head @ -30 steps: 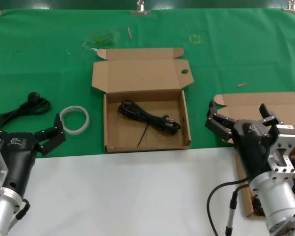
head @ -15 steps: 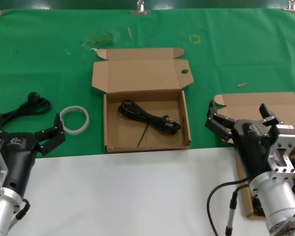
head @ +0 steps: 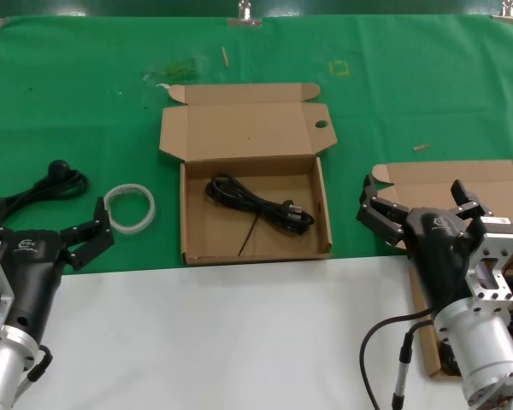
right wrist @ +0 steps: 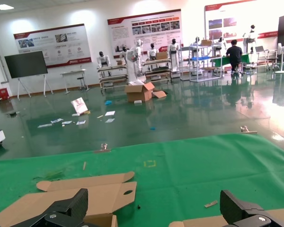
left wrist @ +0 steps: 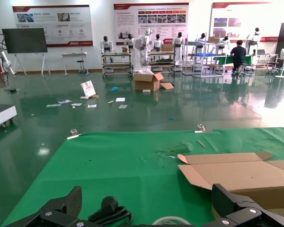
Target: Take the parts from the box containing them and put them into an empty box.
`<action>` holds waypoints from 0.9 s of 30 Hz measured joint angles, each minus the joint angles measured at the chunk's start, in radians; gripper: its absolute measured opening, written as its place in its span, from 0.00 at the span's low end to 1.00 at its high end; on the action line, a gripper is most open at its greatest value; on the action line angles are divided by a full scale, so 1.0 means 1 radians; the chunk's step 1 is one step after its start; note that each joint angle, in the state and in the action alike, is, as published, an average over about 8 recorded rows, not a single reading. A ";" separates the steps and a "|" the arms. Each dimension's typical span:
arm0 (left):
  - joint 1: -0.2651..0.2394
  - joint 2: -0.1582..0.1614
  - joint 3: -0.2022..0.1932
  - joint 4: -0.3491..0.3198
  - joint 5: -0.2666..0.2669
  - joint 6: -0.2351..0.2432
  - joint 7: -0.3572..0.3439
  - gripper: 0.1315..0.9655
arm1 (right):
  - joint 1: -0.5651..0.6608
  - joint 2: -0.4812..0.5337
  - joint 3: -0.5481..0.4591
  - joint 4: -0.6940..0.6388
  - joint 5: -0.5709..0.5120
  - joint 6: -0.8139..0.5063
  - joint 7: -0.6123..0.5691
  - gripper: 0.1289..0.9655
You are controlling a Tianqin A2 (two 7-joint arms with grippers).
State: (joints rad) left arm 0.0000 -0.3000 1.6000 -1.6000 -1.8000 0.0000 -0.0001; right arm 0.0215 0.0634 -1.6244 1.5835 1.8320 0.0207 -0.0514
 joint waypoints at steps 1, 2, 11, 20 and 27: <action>0.000 0.000 0.000 0.000 0.000 0.000 0.000 1.00 | 0.000 0.000 0.000 0.000 0.000 0.000 0.000 1.00; 0.000 0.000 0.000 0.000 0.000 0.000 0.000 1.00 | 0.000 0.000 0.000 0.000 0.000 0.000 0.000 1.00; 0.000 0.000 0.000 0.000 0.000 0.000 0.000 1.00 | 0.000 0.000 0.000 0.000 0.000 0.000 0.000 1.00; 0.000 0.000 0.000 0.000 0.000 0.000 0.000 1.00 | 0.000 0.000 0.000 0.000 0.000 0.000 0.000 1.00; 0.000 0.000 0.000 0.000 0.000 0.000 0.000 1.00 | 0.000 0.000 0.000 0.000 0.000 0.000 0.000 1.00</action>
State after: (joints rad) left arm 0.0000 -0.3000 1.6000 -1.6000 -1.8000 0.0000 0.0001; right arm 0.0215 0.0634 -1.6244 1.5835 1.8320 0.0207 -0.0514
